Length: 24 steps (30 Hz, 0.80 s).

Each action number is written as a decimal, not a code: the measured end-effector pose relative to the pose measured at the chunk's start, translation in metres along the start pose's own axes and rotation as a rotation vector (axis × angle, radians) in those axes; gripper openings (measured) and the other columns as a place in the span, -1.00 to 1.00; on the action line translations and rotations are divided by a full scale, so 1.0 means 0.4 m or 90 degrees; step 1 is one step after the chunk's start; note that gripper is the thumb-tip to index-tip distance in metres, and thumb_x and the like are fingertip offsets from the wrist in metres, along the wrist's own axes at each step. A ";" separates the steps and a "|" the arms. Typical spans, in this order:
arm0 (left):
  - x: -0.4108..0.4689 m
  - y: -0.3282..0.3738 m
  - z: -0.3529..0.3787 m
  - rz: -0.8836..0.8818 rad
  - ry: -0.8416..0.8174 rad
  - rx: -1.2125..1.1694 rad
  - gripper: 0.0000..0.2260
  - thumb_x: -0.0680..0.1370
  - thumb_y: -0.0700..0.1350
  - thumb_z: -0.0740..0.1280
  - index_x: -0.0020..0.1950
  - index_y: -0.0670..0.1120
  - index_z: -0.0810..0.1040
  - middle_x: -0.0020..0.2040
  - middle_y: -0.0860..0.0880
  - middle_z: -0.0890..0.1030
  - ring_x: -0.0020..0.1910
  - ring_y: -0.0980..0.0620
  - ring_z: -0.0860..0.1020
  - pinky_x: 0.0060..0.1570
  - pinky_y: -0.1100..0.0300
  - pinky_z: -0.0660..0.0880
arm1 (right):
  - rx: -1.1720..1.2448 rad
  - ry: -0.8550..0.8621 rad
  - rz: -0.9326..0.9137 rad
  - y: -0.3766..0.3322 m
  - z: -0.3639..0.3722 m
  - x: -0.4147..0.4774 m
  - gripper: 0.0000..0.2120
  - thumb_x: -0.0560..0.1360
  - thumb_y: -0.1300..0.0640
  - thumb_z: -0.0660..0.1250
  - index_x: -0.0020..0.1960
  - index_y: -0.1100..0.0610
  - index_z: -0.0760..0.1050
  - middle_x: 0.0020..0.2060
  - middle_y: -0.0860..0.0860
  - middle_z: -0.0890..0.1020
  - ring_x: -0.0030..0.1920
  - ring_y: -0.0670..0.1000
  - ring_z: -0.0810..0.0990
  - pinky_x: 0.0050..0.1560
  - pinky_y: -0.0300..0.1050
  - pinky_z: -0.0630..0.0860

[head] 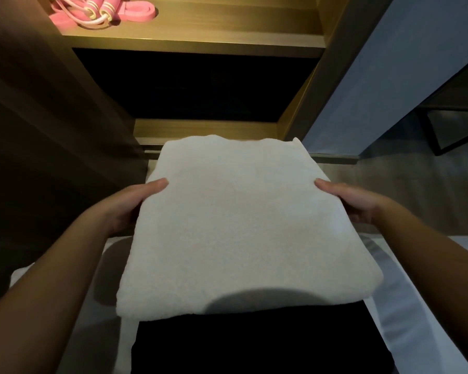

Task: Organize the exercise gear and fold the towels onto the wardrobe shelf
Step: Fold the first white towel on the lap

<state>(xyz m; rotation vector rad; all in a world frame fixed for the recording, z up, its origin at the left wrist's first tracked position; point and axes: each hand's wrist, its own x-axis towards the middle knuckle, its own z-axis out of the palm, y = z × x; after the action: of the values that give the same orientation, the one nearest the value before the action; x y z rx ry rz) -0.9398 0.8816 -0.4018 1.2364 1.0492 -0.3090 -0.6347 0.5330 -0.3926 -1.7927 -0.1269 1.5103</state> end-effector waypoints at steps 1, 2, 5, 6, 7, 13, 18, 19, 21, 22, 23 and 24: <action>0.005 0.007 -0.004 0.004 0.003 -0.016 -0.29 0.12 0.36 0.54 0.17 0.08 0.58 0.05 -0.02 0.70 0.06 -0.08 0.66 0.01 -0.04 0.53 | 0.032 0.000 -0.009 -0.011 -0.003 0.003 -0.40 0.36 -0.29 0.32 0.24 0.08 0.51 0.05 0.11 0.69 0.03 0.14 0.69 -0.14 -0.01 0.63; 0.012 0.017 -0.006 0.011 0.009 -0.042 -0.29 0.14 0.35 0.54 0.20 0.07 0.57 0.09 -0.04 0.69 0.10 -0.12 0.64 0.10 -0.09 0.51 | 0.062 0.010 -0.018 -0.027 -0.005 0.008 -0.43 0.37 -0.28 0.32 0.21 0.09 0.53 0.01 0.11 0.70 -0.02 0.12 0.70 -0.20 -0.06 0.63; 0.037 0.066 0.021 -0.002 0.053 -0.076 -0.34 0.21 0.30 0.53 0.23 0.05 0.56 0.10 -0.09 0.68 0.08 -0.16 0.65 0.14 -0.14 0.50 | 0.094 0.028 -0.030 -0.078 0.009 0.038 -0.41 0.32 -0.31 0.37 0.22 0.03 0.55 0.04 0.11 0.70 0.01 0.12 0.69 -0.20 -0.04 0.63; 0.042 0.081 0.036 -0.017 0.058 -0.077 -0.37 0.21 0.28 0.54 0.19 0.02 0.57 0.03 -0.08 0.70 0.00 -0.14 0.68 0.06 -0.10 0.54 | 0.085 0.024 -0.028 -0.088 0.017 0.051 -0.38 0.30 -0.31 0.39 0.24 0.01 0.53 0.06 0.10 0.69 0.05 0.13 0.68 -0.16 -0.01 0.64; 0.048 0.089 0.048 -0.029 0.060 -0.080 -0.40 0.21 0.25 0.54 0.15 0.00 0.57 -0.01 -0.08 0.71 -0.06 -0.13 0.69 0.01 -0.07 0.55 | 0.073 0.024 -0.023 -0.093 0.025 0.061 -0.36 0.27 -0.31 0.41 0.25 0.00 0.52 0.07 0.08 0.69 0.07 0.13 0.68 -0.13 0.01 0.64; 0.062 0.088 0.041 -0.015 0.113 -0.026 -0.43 0.32 0.22 0.50 0.21 -0.06 0.55 0.13 -0.11 0.65 0.12 -0.19 0.61 0.24 -0.18 0.46 | 0.019 0.089 -0.026 -0.065 0.017 0.075 -0.36 0.23 -0.28 0.46 0.21 0.01 0.50 -0.02 0.01 0.72 -0.05 0.06 0.71 -0.18 -0.06 0.64; 0.072 0.113 0.008 -0.020 0.061 -0.031 -0.27 0.20 0.26 0.55 0.30 0.00 0.51 0.19 -0.09 0.63 0.18 -0.17 0.59 0.28 -0.17 0.41 | 0.056 0.033 -0.005 -0.091 -0.011 0.083 -0.35 0.29 -0.25 0.47 0.27 0.05 0.50 0.08 0.09 0.68 0.07 0.14 0.68 -0.07 0.03 0.63; 0.077 0.122 0.008 -0.029 0.059 -0.056 -0.28 0.22 0.24 0.56 0.30 0.00 0.51 0.18 -0.10 0.64 0.15 -0.16 0.61 0.26 -0.15 0.43 | 0.111 0.035 -0.006 -0.103 -0.012 0.089 -0.38 0.31 -0.22 0.46 0.27 0.05 0.51 0.09 0.11 0.68 0.08 0.15 0.67 -0.08 0.05 0.63; 0.086 0.149 0.026 -0.040 0.067 -0.093 -0.41 0.29 0.20 0.55 0.22 -0.02 0.55 0.07 -0.09 0.69 0.00 -0.12 0.68 0.13 -0.09 0.52 | 0.172 0.060 0.004 -0.140 0.001 0.103 -0.40 0.31 -0.21 0.47 0.26 0.03 0.52 0.10 0.12 0.67 0.09 0.16 0.67 -0.03 0.10 0.62; 0.094 0.161 0.037 -0.046 0.082 -0.100 -0.48 0.31 0.18 0.55 0.17 -0.03 0.56 0.01 -0.09 0.71 -0.05 -0.11 0.69 0.08 -0.07 0.55 | 0.168 0.079 0.015 -0.158 0.012 0.111 -0.40 0.30 -0.20 0.47 0.26 0.03 0.52 0.11 0.11 0.67 0.09 0.16 0.66 0.00 0.11 0.61; 0.102 0.170 0.047 -0.050 0.103 -0.099 -0.52 0.33 0.16 0.54 0.13 -0.05 0.57 -0.01 -0.10 0.71 -0.06 -0.11 0.69 0.08 -0.08 0.55 | 0.151 0.100 0.026 -0.171 0.022 0.119 -0.41 0.31 -0.19 0.48 0.26 0.03 0.50 0.11 0.11 0.67 0.10 0.16 0.65 0.01 0.12 0.59; 0.108 0.176 0.057 -0.049 0.125 -0.087 -0.55 0.35 0.15 0.54 0.10 -0.06 0.56 0.01 -0.10 0.70 -0.03 -0.12 0.68 0.11 -0.09 0.54 | 0.130 0.128 0.037 -0.179 0.031 0.125 -0.44 0.32 -0.16 0.49 0.25 0.03 0.49 0.10 0.09 0.66 0.09 0.16 0.64 -0.01 0.13 0.59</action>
<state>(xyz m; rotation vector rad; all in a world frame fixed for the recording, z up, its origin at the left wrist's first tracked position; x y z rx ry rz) -0.8570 0.9010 -0.3933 1.1218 1.2680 -0.1740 -0.6031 0.6152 -0.3891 -1.7817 0.1736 1.3215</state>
